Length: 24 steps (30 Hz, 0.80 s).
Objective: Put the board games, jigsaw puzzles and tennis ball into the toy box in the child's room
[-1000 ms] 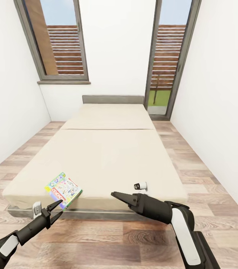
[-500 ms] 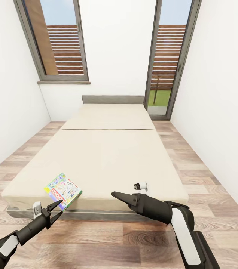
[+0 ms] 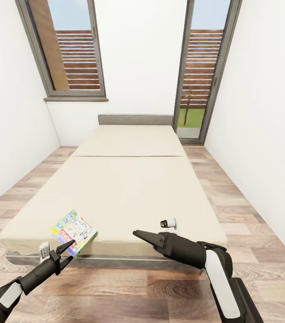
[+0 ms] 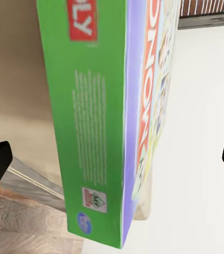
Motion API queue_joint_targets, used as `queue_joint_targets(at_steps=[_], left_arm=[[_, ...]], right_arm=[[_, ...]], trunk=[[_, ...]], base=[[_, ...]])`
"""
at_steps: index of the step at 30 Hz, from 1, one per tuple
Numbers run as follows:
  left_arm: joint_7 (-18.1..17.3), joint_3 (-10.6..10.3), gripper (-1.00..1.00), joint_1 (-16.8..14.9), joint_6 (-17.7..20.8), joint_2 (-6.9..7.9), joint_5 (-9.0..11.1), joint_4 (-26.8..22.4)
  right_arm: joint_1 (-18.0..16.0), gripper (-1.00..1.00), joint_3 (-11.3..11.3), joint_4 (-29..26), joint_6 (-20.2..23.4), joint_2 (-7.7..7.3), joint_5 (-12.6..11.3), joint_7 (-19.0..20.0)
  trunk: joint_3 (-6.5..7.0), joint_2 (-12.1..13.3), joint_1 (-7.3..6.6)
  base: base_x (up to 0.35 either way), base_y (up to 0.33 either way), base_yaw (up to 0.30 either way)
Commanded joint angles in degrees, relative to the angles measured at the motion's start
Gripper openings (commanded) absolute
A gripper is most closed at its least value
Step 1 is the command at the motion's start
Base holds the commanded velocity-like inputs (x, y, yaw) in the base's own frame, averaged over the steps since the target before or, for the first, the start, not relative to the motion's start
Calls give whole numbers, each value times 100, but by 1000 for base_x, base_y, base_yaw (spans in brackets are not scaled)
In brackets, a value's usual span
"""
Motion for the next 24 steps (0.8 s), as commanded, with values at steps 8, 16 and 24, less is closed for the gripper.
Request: queue_joint_targets(at_steps=[8, 16, 24], left_arm=[[13, -3, 100, -4, 45, -4, 31, 3], [8, -3, 100, -6, 43, 4, 31, 3], [-4, 1, -100, 0, 42, 5, 31, 3]], right_arm=[[-3, 100, -4, 0, 20, -12, 18, 23], [-3, 100, -4, 0, 20, -15, 18, 22], [-3, 100, -4, 0, 20, -15, 18, 21]], trunk=[[-5, -2, -1], [-5, -2, -1], [-5, -2, -1]], base=[[3, 0, 0], [0, 0, 0], [0, 0, 0]])
